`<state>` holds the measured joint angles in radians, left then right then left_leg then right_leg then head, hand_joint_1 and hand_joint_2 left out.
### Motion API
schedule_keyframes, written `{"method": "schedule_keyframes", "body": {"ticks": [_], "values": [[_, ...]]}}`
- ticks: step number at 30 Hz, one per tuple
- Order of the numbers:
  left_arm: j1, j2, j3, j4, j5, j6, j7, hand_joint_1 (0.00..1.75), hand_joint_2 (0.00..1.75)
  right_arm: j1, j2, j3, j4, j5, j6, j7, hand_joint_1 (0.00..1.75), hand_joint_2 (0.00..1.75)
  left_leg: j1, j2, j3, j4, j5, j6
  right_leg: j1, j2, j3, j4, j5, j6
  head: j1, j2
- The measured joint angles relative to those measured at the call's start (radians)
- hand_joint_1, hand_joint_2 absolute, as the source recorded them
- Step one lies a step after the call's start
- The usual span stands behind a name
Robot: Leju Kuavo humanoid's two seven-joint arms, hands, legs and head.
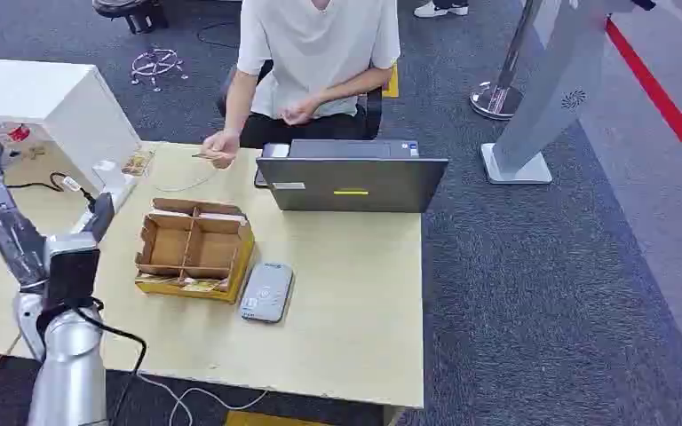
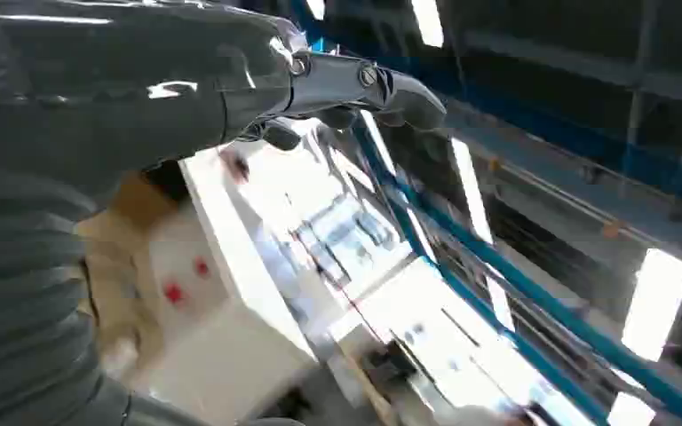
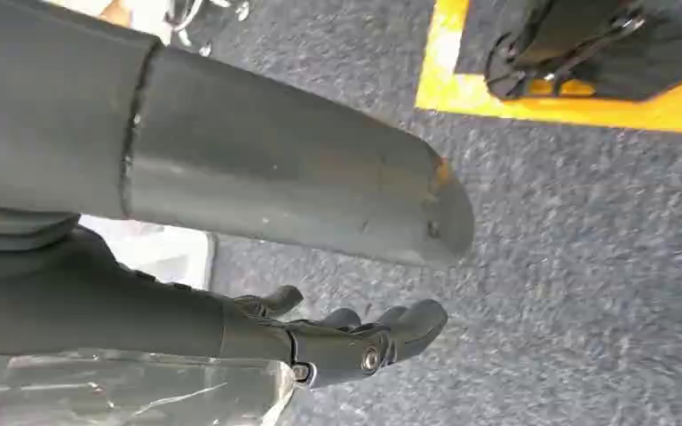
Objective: Pass the card to the sensor for recognition and then transmit it.
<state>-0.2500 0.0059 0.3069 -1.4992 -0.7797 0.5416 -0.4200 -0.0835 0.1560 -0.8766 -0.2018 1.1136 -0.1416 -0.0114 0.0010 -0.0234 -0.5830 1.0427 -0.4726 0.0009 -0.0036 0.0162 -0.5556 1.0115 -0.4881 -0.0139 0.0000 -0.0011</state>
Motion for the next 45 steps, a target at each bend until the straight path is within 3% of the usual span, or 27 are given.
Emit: {"method": "schedule_keyframes", "body": {"ticks": [1,2,3,4,7,9,13,21,22,23,24,35,45], "values": [[-0.037,0.023,-0.021,0.042,-0.120,0.040,0.074,0.00,1.75,-0.001,0.000,0.000,0.001,0.004,-0.004,0.008,0.00,0.00,0.000,0.000,0.000,0.000,0.000,0.000,0.000,0.000,-0.001,0.000,0.000,0.000,0.000,0.000],[-0.088,0.058,-0.049,0.142,-0.418,0.086,0.227,0.00,1.75,-0.002,0.001,0.000,0.002,0.007,-0.012,0.019,0.00,0.00,0.000,-0.001,-0.001,0.000,0.002,-0.001,0.000,0.000,-0.002,0.000,0.001,0.001,-0.001,0.000],[-0.134,0.085,-0.074,0.227,-0.631,0.090,0.304,0.00,1.75,-0.003,0.001,0.000,0.003,0.008,-0.016,0.024,0.00,0.00,0.000,-0.001,-0.002,0.000,0.003,-0.001,0.000,0.000,-0.002,0.000,0.002,0.000,-0.001,0.000],[-0.174,0.101,-0.098,0.299,-0.744,0.069,0.365,0.00,1.75,-0.004,0.001,0.000,0.003,0.008,-0.016,0.024,0.00,0.00,0.000,-0.002,-0.003,-0.001,0.004,-0.001,0.000,-0.001,-0.002,0.001,0.003,-0.001,-0.001,0.000],[-0.257,0.132,-0.167,0.472,-0.732,0.033,0.469,0.00,1.75,-0.006,0.002,-0.001,0.004,0.009,-0.016,0.025,0.00,0.00,0.000,0.004,-0.006,-0.001,0.006,-0.003,0.000,0.004,-0.007,0.002,0.007,-0.004,-0.001,0.000],[-0.289,0.147,-0.193,0.546,-0.732,0.022,0.476,0.00,1.75,-0.003,0.002,-0.003,0.005,0.009,-0.016,0.026,0.00,0.00,0.000,0.007,-0.007,-0.001,0.006,-0.003,0.000,0.008,-0.009,0.002,0.009,-0.003,-0.001,0.000],[-0.334,0.155,-0.230,0.640,-0.730,-0.062,0.524,0.00,1.75,-0.003,0.002,-0.008,0.006,0.019,-0.015,0.025,0.00,0.00,0.000,0.007,-0.009,0.000,0.006,-0.002,0.000,0.008,-0.011,0.002,0.009,-0.003,-0.001,0.000],[-0.372,0.155,-0.270,0.722,-0.726,-0.081,0.543,0.00,1.75,-0.001,0.002,-0.009,0.006,0.034,-0.011,0.024,0.00,0.00,0.000,0.007,-0.010,0.000,0.006,-0.002,0.000,0.008,-0.012,0.002,0.009,-0.002,-0.001,0.000],[-0.373,0.155,-0.273,0.728,-0.725,-0.084,0.543,0.12,1.75,-0.001,0.002,-0.009,0.006,0.036,-0.011,0.026,0.00,0.00,0.000,0.007,-0.010,0.000,0.006,-0.002,0.000,0.008,-0.012,0.002,0.009,-0.002,-0.001,0.000],[-0.375,0.155,-0.277,0.732,-0.724,-0.085,0.543,0.12,1.75,-0.001,0.002,-0.009,0.006,0.036,-0.011,0.027,0.00,0.00,0.000,0.007,-0.011,0.000,0.006,-0.002,0.000,0.008,-0.012,0.002,0.009,-0.002,-0.001,0.000],[-0.376,0.155,-0.281,0.736,-0.723,-0.089,0.543,1.75,1.75,-0.001,0.002,-0.009,0.006,0.037,-0.011,0.027,0.00,0.00,0.000,0.007,-0.011,0.000,0.006,-0.003,0.000,0.008,-0.012,0.002,0.009,-0.002,-0.001,0.000],[-0.384,0.144,-0.316,0.760,-0.665,-0.141,0.528,1.75,1.75,0.001,0.001,-0.010,0.006,0.043,-0.010,0.034,0.00,0.00,0.000,0.007,-0.012,0.000,0.007,-0.002,0.000,0.007,-0.013,0.002,0.009,-0.002,-0.001,0.000],[-0.366,0.131,-0.343,0.744,-0.613,-0.119,0.486,1.75,1.75,0.002,0.001,-0.010,0.006,0.052,-0.010,0.036,0.00,0.00,0.000,0.007,-0.012,0.000,0.007,-0.002,0.000,0.008,-0.013,0.002,0.009,-0.002,-0.001,0.000]]}}
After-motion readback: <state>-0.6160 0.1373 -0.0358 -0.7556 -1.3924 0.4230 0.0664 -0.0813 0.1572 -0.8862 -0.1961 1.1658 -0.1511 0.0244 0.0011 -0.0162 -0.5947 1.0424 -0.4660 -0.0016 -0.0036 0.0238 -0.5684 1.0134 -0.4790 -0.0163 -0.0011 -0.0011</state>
